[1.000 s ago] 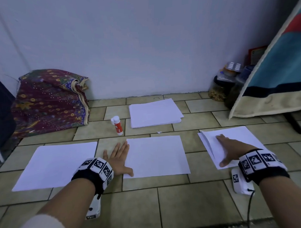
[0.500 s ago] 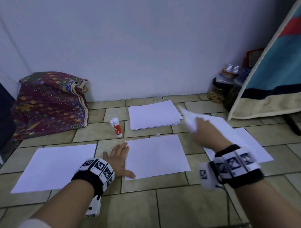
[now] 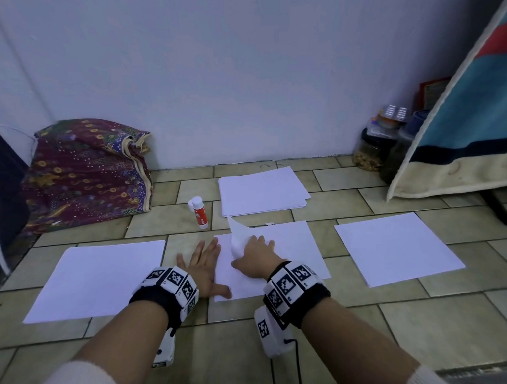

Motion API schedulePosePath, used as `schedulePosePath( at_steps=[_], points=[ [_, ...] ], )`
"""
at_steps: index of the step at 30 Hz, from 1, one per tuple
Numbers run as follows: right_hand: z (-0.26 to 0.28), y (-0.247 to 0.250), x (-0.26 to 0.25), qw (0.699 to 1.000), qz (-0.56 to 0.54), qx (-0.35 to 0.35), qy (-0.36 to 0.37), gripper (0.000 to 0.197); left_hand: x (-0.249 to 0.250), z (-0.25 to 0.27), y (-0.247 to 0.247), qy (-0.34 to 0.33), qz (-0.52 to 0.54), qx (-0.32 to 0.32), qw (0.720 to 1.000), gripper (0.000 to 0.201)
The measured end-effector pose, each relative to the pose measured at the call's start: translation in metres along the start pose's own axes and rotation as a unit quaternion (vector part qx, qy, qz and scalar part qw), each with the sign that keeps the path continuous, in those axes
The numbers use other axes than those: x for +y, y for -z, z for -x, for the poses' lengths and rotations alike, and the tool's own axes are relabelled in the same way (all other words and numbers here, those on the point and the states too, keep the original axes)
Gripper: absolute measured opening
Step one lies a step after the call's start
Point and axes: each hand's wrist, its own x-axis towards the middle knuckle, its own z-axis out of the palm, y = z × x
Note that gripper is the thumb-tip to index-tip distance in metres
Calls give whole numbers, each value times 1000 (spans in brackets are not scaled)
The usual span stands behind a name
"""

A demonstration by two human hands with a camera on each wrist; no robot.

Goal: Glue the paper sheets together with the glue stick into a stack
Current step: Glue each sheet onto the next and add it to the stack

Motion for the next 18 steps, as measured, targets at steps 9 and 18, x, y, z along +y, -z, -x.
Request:
schedulePosePath(
  at_steps=[9,18],
  points=[
    [9,3,-17,998,53,-11,11,71,0,-1,2,1,5,-15,1000,114],
    [10,1,-17,998,57,-16,9,72,0,1,4,-2,15,-18,1000,114]
  ],
)
